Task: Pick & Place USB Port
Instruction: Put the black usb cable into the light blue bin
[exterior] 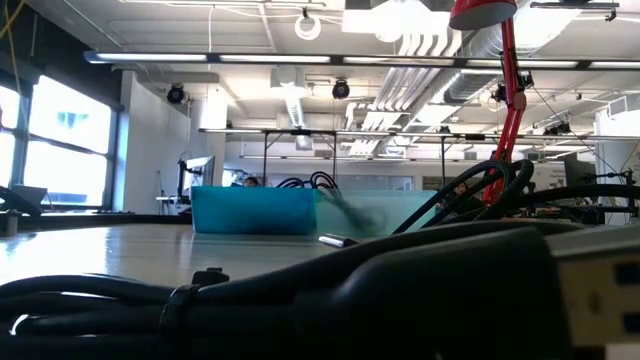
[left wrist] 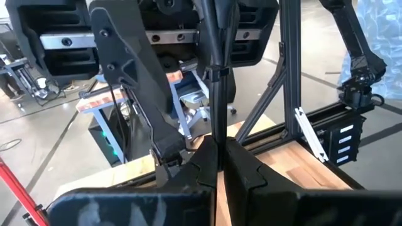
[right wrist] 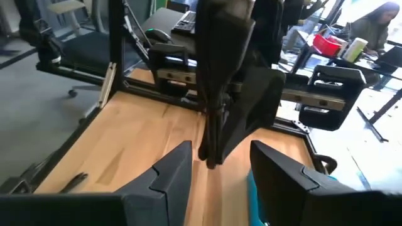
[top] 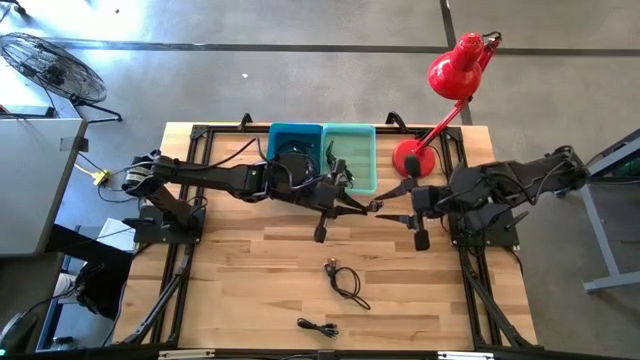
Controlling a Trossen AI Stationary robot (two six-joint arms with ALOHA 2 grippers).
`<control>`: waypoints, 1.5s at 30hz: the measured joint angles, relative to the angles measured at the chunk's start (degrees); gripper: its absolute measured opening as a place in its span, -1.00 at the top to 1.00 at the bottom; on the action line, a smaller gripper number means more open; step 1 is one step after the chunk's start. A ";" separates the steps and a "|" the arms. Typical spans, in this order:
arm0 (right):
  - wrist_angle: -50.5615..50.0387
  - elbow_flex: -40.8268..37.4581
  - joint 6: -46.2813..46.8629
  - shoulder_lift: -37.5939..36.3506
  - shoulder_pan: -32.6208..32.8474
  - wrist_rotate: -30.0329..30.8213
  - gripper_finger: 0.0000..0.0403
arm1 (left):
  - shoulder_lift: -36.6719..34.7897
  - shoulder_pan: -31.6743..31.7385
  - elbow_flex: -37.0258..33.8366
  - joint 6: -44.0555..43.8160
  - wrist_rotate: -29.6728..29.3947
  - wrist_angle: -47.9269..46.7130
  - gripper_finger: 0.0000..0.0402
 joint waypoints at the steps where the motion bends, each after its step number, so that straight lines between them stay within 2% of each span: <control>1: 0.32 0.00 -0.04 0.27 -0.29 -0.15 0.24 | -0.01 0.02 0.00 0.00 -0.02 0.01 0.99; 5: 2.45 0.00 -0.52 1.05 -1.56 -0.80 0.24 | -0.02 0.02 0.00 0.00 -0.04 0.00 0.99; 11: 5.86 0.00 -1.60 1.36 -2.96 -6.40 0.24 | -0.11 0.02 0.00 -0.02 -0.09 -0.09 0.99; 17: 6.48 0.00 -1.46 1.36 -3.35 -8.28 0.27 | -0.11 0.02 0.02 -0.02 -0.50 -0.44 0.99; 21: 6.46 0.00 -1.39 1.36 -3.35 -9.77 0.46 | -0.11 0.02 0.02 1.14 -0.53 -0.44 0.99; 25: 6.19 0.00 -1.60 1.36 -3.35 -10.68 0.86 | -0.11 0.01 0.02 1.77 -1.07 -1.16 0.99; 27: 5.78 0.00 -2.51 1.36 -3.35 -9.95 0.93 | -0.15 0.00 0.04 2.89 -2.47 -1.71 0.94; 31: 4.25 0.00 -0.92 1.36 -3.39 -8.95 0.94 | -0.17 0.00 0.07 3.87 -4.35 -3.08 0.75; 34: 1.26 0.00 -0.26 1.36 -3.35 -5.22 0.97 | -0.48 0.02 0.07 3.88 -5.93 -6.29 0.62; 39: -7.02 0.00 4.19 1.39 -5.36 3.74 0.98 | -2.98 0.07 0.10 3.88 -6.30 -17.03 0.50; 41: -10.73 0.00 7.76 1.90 -7.58 6.32 0.99 | -4.21 0.02 0.09 3.83 -8.92 -22.45 0.50; 43: -14.73 0.00 10.72 2.64 -10.11 6.70 0.99 | -5.51 -0.02 0.09 3.81 -12.30 -28.37 0.50; 45: -16.77 0.00 13.32 3.87 -13.29 4.39 0.99 | -6.68 0.00 0.13 3.19 -15.02 -32.86 0.49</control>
